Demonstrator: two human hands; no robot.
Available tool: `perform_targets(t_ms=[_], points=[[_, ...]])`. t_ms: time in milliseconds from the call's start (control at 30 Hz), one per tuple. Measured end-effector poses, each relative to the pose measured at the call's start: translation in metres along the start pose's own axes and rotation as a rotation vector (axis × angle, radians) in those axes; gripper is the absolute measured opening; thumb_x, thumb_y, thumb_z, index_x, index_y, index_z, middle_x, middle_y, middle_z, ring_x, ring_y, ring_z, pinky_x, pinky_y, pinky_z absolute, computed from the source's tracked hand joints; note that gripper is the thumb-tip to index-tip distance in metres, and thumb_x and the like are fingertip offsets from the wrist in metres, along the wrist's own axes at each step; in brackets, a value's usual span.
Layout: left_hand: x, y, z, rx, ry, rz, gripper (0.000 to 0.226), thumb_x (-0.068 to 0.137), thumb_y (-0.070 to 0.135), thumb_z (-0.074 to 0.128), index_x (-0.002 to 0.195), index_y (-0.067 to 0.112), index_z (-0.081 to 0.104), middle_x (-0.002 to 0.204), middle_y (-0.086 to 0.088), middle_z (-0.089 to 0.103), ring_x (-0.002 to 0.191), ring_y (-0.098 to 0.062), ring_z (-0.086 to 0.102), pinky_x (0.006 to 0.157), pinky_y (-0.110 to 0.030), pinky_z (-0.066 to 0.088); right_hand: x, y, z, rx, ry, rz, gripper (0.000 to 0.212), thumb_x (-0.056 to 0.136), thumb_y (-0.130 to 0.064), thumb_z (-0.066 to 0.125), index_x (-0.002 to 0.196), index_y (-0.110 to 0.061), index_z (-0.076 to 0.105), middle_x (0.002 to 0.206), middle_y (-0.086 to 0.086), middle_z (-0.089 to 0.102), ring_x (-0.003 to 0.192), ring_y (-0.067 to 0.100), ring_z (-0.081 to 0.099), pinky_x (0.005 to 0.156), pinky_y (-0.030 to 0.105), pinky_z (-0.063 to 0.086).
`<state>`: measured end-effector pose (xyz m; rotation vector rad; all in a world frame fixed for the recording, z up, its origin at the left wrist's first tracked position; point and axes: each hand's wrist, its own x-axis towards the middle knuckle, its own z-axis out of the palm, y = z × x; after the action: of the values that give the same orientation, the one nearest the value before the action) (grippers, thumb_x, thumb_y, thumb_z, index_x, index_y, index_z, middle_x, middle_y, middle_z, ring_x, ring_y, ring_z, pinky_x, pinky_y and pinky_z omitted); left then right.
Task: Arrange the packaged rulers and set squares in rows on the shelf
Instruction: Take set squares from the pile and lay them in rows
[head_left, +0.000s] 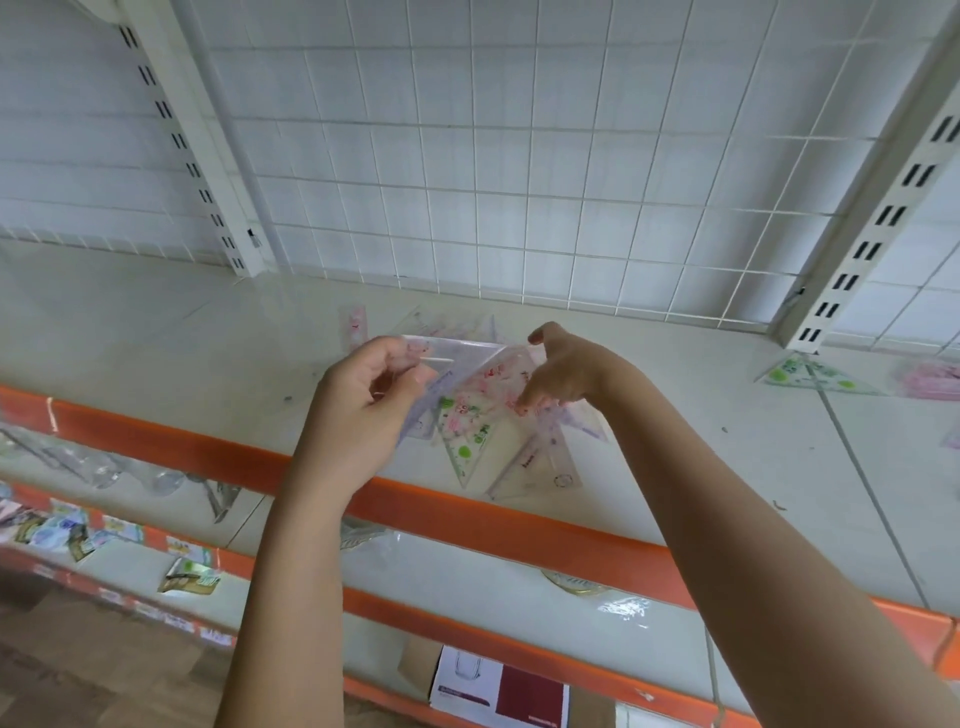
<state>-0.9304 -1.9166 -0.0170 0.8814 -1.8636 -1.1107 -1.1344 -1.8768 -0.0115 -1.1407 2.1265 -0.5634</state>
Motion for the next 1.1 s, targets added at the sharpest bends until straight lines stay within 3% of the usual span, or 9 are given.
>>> perform_targets(t_ms=[100, 200, 300, 500, 600, 700, 833, 967, 1100], points=[[0.005, 0.006, 0.014, -0.037, -0.027, 0.026, 0.021, 0.088, 0.010, 0.060, 0.091, 0.031, 0.062, 0.093, 0.003, 0.069, 0.086, -0.008, 0.062, 0.085, -0.027, 0.047, -0.015, 0.014, -0.011, 0.129, 0.056, 0.024, 0.062, 0.075, -0.004, 0.073, 0.131, -0.005, 0.046, 0.084, 0.008, 0.063, 0.081, 0.021, 0.062, 0.074, 0.029, 0.051], [0.011, 0.013, 0.033, -0.063, -0.075, 0.050, 0.012, 0.089, 0.012, 0.060, 0.094, 0.022, 0.063, 0.091, -0.003, 0.070, 0.084, -0.021, 0.063, 0.084, -0.033, 0.050, -0.037, 0.035, -0.025, 0.155, 0.152, -0.004, 0.024, 0.078, -0.008, 0.070, 0.102, -0.006, 0.069, 0.076, 0.007, 0.069, 0.069, 0.014, 0.060, 0.060, 0.021, 0.045], [0.015, 0.022, 0.059, -0.094, -0.156, 0.076, 0.023, 0.090, 0.010, 0.056, 0.089, 0.032, 0.061, 0.082, 0.017, 0.070, 0.079, -0.005, 0.062, 0.069, -0.016, 0.048, -0.062, 0.061, -0.038, 0.223, 0.293, -0.033, 0.004, 0.084, -0.012, 0.066, 0.086, -0.011, 0.069, 0.079, 0.006, 0.072, 0.066, 0.014, 0.065, 0.060, 0.026, 0.051], [0.009, 0.041, 0.116, -0.148, -0.270, 0.102, 0.032, 0.095, 0.005, 0.047, 0.092, 0.035, 0.057, 0.095, 0.006, 0.067, 0.082, -0.002, 0.066, 0.075, -0.024, 0.053, -0.110, 0.114, -0.058, 0.124, 0.483, -0.010, 0.009, 0.099, -0.029, 0.041, 0.094, -0.021, 0.044, 0.081, 0.005, 0.066, 0.057, 0.013, 0.068, 0.066, 0.044, 0.056], [0.002, 0.055, 0.149, -0.151, -0.322, 0.106, 0.032, 0.097, 0.008, 0.044, 0.098, 0.039, 0.052, 0.090, 0.011, 0.064, 0.071, 0.001, 0.064, 0.069, -0.019, 0.051, -0.132, 0.141, -0.071, 0.033, 0.614, -0.020, 0.006, 0.100, -0.026, 0.037, 0.096, -0.023, 0.040, 0.073, 0.006, 0.064, 0.049, 0.015, 0.064, 0.059, 0.028, 0.048], [-0.009, 0.071, 0.185, -0.132, -0.353, 0.117, 0.032, 0.097, 0.008, 0.043, 0.112, 0.036, 0.045, 0.086, 0.013, 0.064, 0.065, 0.005, 0.061, 0.068, -0.012, 0.047, -0.155, 0.170, -0.088, 0.017, 0.725, -0.038, 0.005, 0.098, -0.025, 0.041, 0.098, -0.021, 0.043, 0.064, 0.005, 0.061, 0.047, 0.019, 0.060, 0.052, 0.020, 0.039], [-0.029, 0.093, 0.235, -0.133, -0.383, 0.092, 0.031, 0.095, 0.007, 0.046, 0.110, 0.034, 0.048, 0.085, 0.011, 0.063, 0.063, 0.002, 0.062, 0.073, -0.026, 0.050, -0.182, 0.218, -0.114, 0.025, 0.757, -0.009, 0.007, 0.096, -0.026, 0.047, 0.102, -0.023, 0.046, 0.073, -0.003, 0.061, 0.046, 0.013, 0.059, 0.045, 0.018, 0.039], [-0.057, 0.115, 0.285, -0.118, -0.454, 0.062, 0.032, 0.091, 0.007, 0.054, 0.096, 0.039, 0.054, 0.092, 0.001, 0.061, 0.064, -0.006, 0.067, 0.074, -0.037, 0.053, -0.208, 0.270, -0.139, 0.004, 0.778, 0.028, 0.019, 0.090, -0.031, 0.058, 0.105, -0.024, 0.050, 0.076, -0.005, 0.062, 0.065, 0.021, 0.061, 0.064, 0.031, 0.047], [-0.085, 0.129, 0.329, -0.075, -0.555, 0.002, 0.032, 0.089, 0.006, 0.058, 0.091, 0.038, 0.057, 0.088, 0.007, 0.060, 0.064, -0.014, 0.069, 0.071, -0.035, 0.056, -0.222, 0.311, -0.159, 0.005, 0.781, 0.033, 0.028, 0.089, -0.034, 0.060, 0.112, -0.022, 0.050, 0.073, -0.005, 0.060, 0.074, 0.025, 0.061, 0.065, 0.031, 0.042]])
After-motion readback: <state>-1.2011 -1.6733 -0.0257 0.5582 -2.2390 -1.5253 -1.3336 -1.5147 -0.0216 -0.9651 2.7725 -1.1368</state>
